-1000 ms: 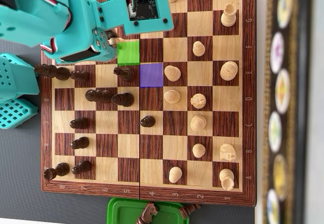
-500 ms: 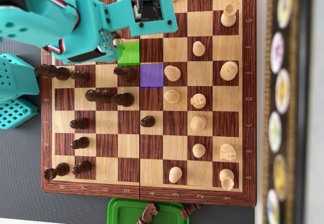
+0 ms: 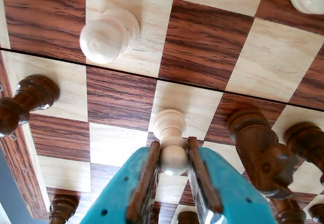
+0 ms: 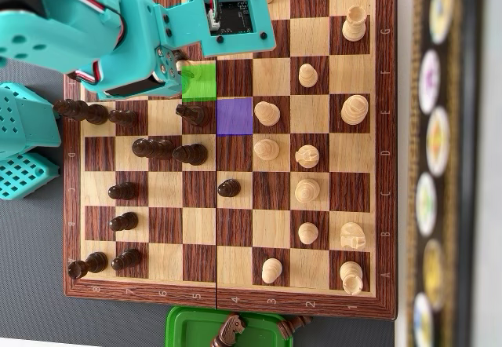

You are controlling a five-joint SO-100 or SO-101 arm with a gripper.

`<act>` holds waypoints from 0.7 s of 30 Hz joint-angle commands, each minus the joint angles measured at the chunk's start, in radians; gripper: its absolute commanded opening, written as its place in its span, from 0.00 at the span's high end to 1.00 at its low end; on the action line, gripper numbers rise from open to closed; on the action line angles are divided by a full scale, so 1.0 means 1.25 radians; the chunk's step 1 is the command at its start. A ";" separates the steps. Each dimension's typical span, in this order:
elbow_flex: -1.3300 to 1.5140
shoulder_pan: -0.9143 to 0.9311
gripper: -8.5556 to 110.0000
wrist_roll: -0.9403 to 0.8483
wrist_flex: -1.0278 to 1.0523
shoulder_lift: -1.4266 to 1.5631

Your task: Play chess

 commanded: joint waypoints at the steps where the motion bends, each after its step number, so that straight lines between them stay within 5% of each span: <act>1: -0.015 0.006 0.85 0.002 -0.006 0.002; 21: -0.015 0.013 0.85 -0.004 -0.006 0.000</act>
